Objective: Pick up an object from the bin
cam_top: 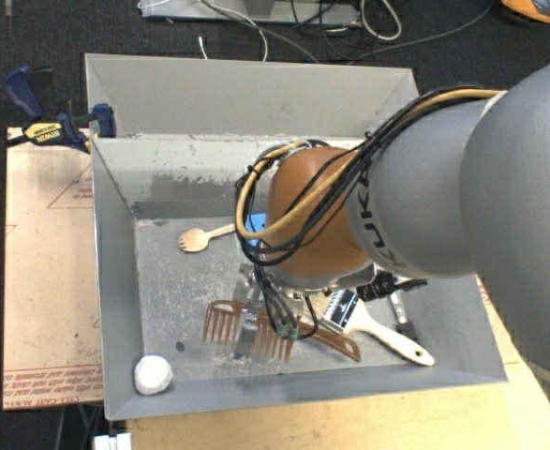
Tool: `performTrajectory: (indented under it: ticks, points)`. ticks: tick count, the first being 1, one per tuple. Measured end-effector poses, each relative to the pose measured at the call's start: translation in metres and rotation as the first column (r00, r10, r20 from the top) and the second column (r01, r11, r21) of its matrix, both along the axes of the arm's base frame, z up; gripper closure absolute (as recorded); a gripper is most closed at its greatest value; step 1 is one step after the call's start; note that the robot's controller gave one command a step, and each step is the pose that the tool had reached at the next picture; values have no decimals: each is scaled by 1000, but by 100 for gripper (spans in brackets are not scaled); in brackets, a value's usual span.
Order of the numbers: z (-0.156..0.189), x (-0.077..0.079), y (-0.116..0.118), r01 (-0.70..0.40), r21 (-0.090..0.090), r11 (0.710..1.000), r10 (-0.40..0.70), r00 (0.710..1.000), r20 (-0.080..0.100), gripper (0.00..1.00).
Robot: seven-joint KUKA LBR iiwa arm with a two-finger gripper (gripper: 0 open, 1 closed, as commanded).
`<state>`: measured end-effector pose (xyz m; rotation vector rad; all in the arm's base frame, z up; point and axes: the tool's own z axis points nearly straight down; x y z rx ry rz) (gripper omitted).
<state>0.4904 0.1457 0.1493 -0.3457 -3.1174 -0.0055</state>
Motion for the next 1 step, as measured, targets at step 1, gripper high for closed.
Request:
performTrajectory:
  ticks: [1]
  points:
    - [24,-1,0,-1,0,1000,1,1000,-3,100]
